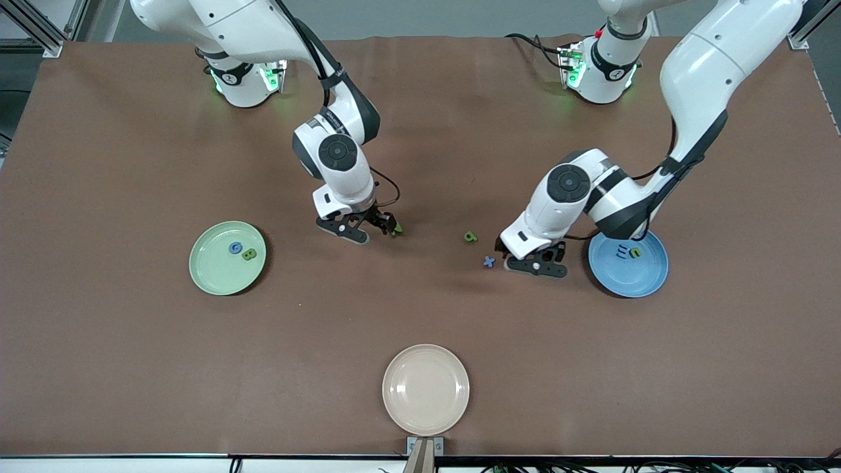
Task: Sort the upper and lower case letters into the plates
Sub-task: 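Grasp the blue x with the left gripper while the right grasps pink Q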
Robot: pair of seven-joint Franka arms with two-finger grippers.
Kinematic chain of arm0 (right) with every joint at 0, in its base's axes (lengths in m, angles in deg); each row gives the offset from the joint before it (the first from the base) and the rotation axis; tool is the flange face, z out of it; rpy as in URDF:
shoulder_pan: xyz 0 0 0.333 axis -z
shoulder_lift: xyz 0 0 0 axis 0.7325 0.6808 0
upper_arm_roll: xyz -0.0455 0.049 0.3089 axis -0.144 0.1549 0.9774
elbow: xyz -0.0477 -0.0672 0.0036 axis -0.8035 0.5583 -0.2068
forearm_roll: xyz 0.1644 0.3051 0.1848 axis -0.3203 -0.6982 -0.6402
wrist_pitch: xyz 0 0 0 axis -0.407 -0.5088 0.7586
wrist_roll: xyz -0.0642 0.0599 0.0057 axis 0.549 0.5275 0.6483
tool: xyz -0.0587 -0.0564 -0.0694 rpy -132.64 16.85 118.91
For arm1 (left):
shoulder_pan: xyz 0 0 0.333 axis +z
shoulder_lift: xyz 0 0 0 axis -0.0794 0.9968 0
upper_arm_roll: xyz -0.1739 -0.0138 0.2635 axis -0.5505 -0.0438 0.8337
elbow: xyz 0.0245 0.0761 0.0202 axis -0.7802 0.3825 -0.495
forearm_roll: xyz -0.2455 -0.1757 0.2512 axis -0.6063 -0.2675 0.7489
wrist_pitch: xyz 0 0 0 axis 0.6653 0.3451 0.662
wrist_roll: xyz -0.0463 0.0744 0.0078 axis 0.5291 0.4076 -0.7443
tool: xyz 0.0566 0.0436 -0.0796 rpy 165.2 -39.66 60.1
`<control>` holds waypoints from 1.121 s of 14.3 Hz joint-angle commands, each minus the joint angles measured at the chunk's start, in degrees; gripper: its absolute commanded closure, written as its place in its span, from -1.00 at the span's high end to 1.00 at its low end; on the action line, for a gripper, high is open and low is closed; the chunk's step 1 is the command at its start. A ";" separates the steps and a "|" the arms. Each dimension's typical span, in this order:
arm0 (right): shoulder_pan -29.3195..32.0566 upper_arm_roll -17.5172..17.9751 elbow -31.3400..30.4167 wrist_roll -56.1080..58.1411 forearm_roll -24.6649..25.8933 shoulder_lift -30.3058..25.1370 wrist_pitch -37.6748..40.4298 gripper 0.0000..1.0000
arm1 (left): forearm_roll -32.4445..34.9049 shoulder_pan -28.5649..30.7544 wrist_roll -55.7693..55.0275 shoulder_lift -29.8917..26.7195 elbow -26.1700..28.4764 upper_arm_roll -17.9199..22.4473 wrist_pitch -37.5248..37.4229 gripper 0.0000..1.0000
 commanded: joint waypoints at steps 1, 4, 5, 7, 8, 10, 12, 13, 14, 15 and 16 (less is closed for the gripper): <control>-1.64 -0.52 -1.23 -0.69 -0.27 0.45 -2.86 0.99 | -0.18 -5.49 -0.93 2.81 -4.23 2.92 -1.35 1.00; -3.30 -0.52 -2.11 -0.61 -0.19 0.89 -3.31 0.99 | -0.09 -8.23 -1.72 4.83 -5.64 4.16 -1.35 1.00; -3.83 -0.52 -2.46 -0.61 -0.19 0.89 -3.31 0.99 | 0.00 -8.49 -1.72 5.09 -5.56 4.16 -1.18 0.99; -4.80 -0.52 -3.25 -0.61 -0.19 0.89 -3.31 0.99 | 0.17 -9.28 -1.64 5.62 -5.38 4.51 -1.18 0.94; -5.15 -0.52 -3.34 -0.61 -0.19 0.89 -3.31 0.99 | 0.35 -9.55 -1.64 5.80 -5.38 4.86 -1.18 0.86; -5.16 -0.52 -3.70 -0.61 -0.19 1.24 -3.22 0.99 | 0.53 -10.43 -1.64 6.15 -5.56 5.48 -1.00 0.72; -5.94 -0.52 -4.48 -0.61 -0.10 1.33 -3.22 0.99 | 0.79 -10.61 -1.64 6.41 -5.65 5.48 -0.92 0.63; -6.12 -0.52 -4.84 -0.61 -0.10 1.33 -3.31 0.99 | 0.79 -10.61 -1.64 6.76 -5.73 5.48 -0.92 0.58; -6.04 -0.60 -4.93 -0.52 0.16 1.33 -3.22 0.99 | 0.79 -10.69 -1.64 7.03 -5.82 5.48 -0.83 0.56; -5.77 -0.61 -4.84 -0.52 0.51 1.42 -3.31 0.99 | 0.79 -11.30 -1.64 7.38 -6.26 5.48 -0.74 0.53; -5.60 -0.69 -4.75 -0.34 0.60 1.77 -3.48 0.98 | 0.79 -11.83 -1.64 7.82 -7.13 6.17 -0.74 0.53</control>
